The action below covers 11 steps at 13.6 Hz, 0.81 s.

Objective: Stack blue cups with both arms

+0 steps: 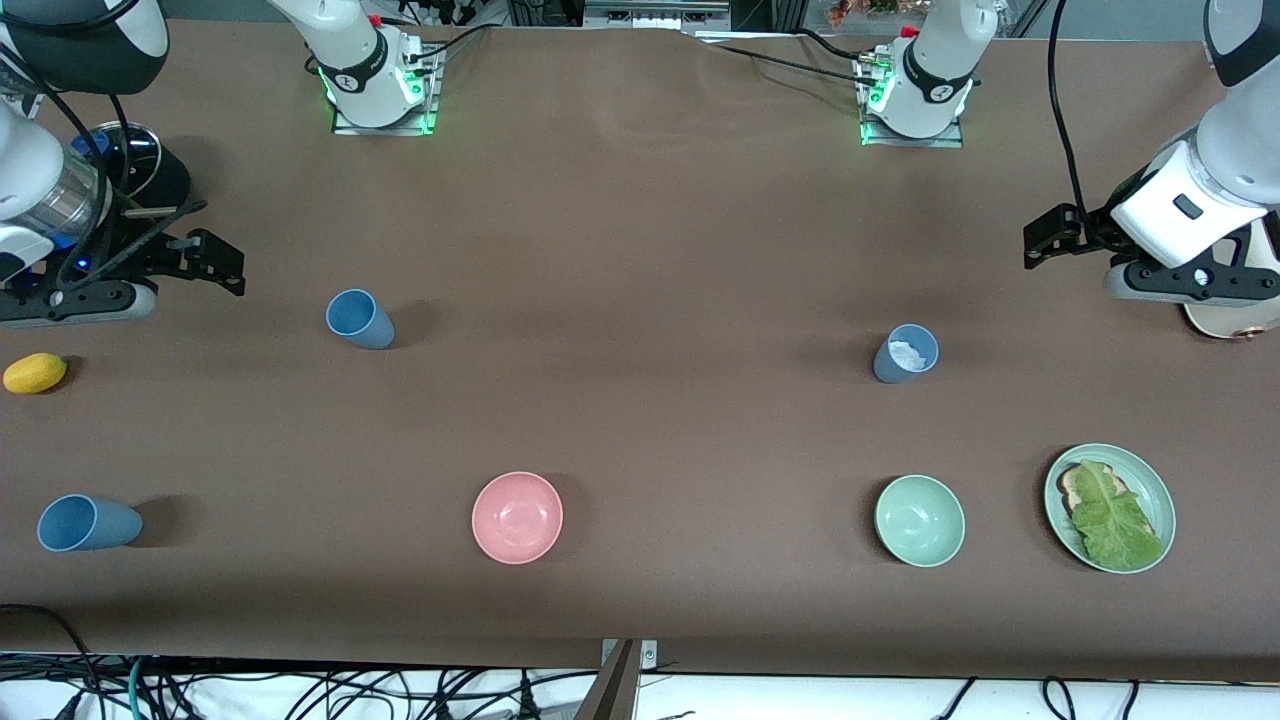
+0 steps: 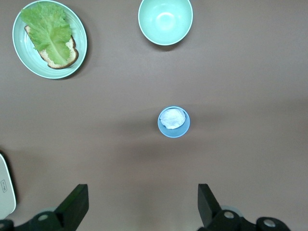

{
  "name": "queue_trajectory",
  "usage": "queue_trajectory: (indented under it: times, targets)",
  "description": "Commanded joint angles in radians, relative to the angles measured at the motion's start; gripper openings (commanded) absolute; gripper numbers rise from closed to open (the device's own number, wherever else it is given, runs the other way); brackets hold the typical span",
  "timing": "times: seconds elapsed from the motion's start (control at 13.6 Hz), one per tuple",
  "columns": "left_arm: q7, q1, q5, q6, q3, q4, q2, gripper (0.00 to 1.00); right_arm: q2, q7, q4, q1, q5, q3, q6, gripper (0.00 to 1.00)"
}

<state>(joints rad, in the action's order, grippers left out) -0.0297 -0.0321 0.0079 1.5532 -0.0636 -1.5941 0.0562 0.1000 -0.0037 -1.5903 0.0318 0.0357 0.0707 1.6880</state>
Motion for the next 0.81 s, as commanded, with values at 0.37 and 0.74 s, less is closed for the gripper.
queue_trajectory:
  times: [0.37, 0.74]
  targets:
    - [0.025, 0.000, -0.017, -0.010, 0.002, -0.006, -0.016, 1.00, 0.003, 0.022, 0.013, -0.001, -0.002, 0.009, -0.021, 1.00]
    - [0.025, 0.000, -0.016, -0.013, 0.004, -0.004, -0.015, 1.00, 0.003, 0.022, 0.013, -0.001, -0.005, 0.011, -0.019, 1.00]
